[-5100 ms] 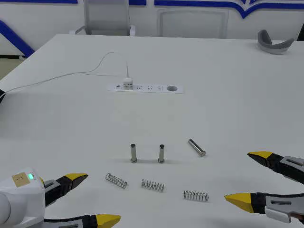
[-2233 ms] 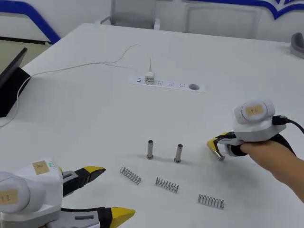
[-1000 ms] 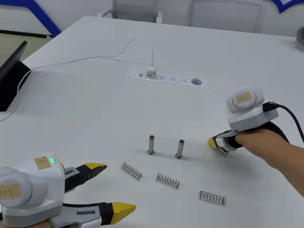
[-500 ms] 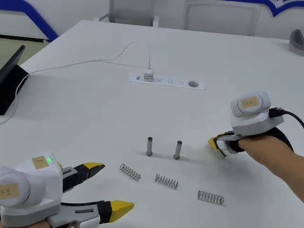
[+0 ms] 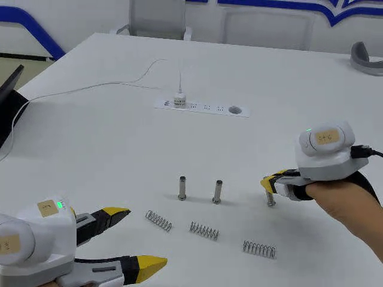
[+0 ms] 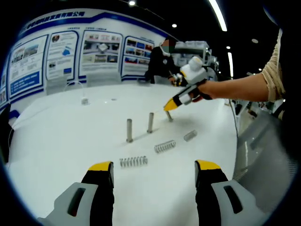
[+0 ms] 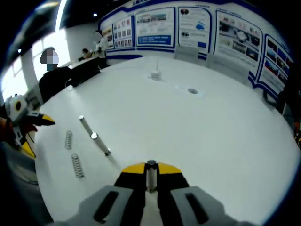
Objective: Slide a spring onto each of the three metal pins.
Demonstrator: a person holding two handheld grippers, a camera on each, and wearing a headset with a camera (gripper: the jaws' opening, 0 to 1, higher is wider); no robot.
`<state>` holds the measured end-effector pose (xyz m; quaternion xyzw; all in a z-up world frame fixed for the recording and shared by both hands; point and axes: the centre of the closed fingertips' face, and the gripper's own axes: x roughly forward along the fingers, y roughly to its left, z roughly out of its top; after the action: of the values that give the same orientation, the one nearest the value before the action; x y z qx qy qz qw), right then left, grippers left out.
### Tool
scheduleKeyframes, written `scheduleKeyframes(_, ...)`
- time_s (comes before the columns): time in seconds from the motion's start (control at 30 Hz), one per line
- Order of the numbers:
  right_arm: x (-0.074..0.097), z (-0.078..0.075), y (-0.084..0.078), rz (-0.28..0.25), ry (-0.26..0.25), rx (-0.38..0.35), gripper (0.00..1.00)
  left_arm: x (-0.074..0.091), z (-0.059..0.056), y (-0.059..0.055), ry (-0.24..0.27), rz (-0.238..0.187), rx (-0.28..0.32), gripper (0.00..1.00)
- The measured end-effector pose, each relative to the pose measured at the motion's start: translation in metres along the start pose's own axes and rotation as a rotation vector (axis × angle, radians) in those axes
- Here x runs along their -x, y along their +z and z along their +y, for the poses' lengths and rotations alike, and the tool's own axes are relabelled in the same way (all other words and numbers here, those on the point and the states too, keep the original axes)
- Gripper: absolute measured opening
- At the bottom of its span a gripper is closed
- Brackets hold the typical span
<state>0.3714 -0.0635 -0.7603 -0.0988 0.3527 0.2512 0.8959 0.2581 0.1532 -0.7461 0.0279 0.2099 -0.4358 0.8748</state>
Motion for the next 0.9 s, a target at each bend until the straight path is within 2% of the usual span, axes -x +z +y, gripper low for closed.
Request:
scheduleKeyframes(0.33, 0.009, 0.010, -0.006, -0.027, 0.008, -0.008, 0.09, 0.002, -0.004, 0.004, -0.006, -0.005, -0.014, 0.71)
scheduleKeyframes(0.9, 0.007, 0.023, -0.005, -0.073, 0.034, 0.004, 0.09, 0.003, -0.007, 0.007, -0.009, -0.011, -0.028, 0.71)
